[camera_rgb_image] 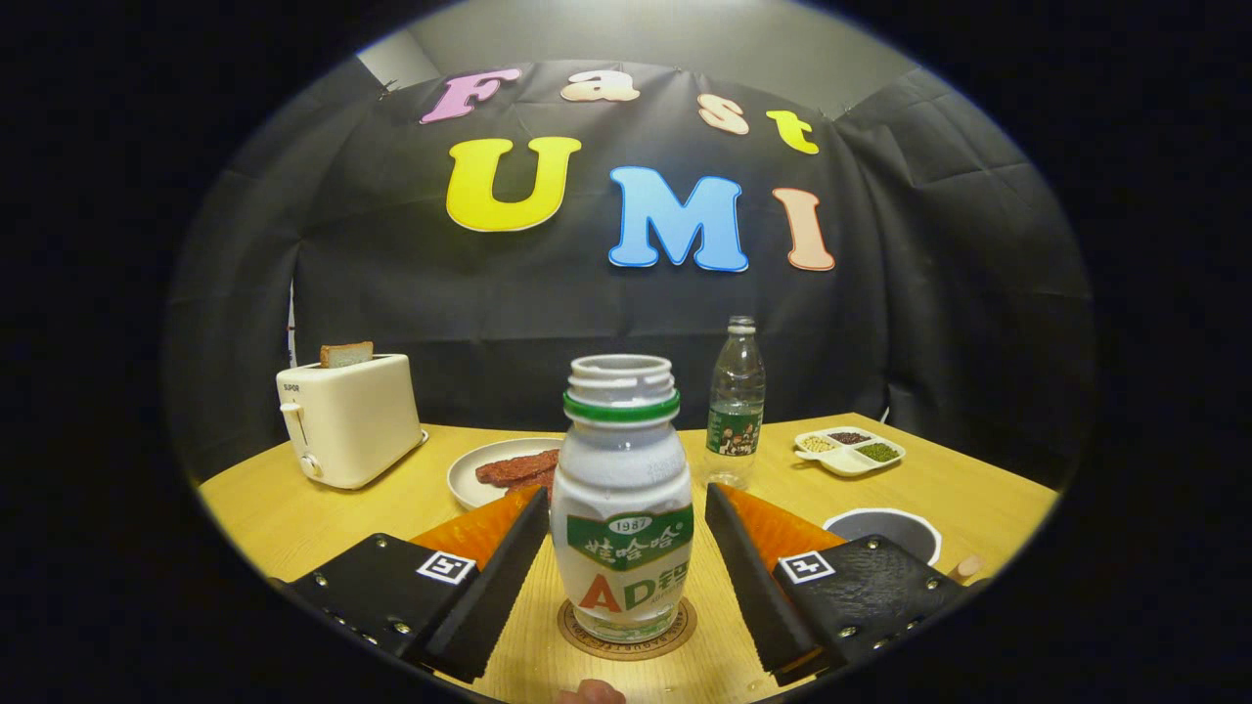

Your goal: Take the bottle from table, then pour the juice into the cup, finally place the bottle on the coaster

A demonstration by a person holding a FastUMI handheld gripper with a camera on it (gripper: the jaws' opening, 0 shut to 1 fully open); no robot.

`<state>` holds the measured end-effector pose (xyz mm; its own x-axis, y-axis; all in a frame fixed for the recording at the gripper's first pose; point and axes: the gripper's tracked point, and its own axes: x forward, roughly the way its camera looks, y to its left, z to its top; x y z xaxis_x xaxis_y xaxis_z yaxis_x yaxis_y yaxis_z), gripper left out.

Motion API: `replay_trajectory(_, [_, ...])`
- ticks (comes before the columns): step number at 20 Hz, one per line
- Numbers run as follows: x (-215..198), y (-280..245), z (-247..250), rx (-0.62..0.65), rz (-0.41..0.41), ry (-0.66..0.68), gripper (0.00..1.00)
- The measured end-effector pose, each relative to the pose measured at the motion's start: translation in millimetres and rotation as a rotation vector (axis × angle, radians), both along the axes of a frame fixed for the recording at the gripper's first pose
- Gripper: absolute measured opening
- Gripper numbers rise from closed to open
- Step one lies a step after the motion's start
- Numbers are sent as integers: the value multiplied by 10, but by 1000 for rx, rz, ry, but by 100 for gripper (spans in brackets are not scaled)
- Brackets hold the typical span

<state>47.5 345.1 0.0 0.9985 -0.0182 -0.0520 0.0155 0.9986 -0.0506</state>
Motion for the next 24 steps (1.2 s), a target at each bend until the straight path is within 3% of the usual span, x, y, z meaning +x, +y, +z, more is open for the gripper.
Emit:
replay_trajectory(6, [-485,41,734,17,42,-78,97])
replay_trajectory(9, [-705,42,1259,-3,22,-154,97])
replay_trajectory(11, [-806,194,1463,-30,58,-174,97])
replay_trajectory(16, [-1006,270,1560,-11,102,-159,97])
replay_trajectory(24, [-1259,-153,1535,40,73,-128,97])
